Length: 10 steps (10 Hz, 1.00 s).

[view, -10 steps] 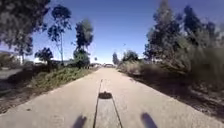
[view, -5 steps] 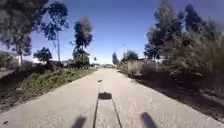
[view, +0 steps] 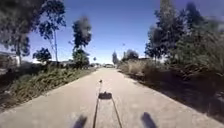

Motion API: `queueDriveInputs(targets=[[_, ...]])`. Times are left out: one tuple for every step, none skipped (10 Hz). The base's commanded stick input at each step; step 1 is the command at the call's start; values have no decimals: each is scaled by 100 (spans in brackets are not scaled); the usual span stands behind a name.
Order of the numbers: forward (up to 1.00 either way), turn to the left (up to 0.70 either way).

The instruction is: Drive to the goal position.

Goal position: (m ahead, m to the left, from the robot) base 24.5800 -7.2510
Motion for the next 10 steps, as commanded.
queueDriveInputs(targets=[[98,0],[98,0],[98,0],[98,0],[98,0],[98,0],[98,0],[98,0],[98,0],[98,0]])
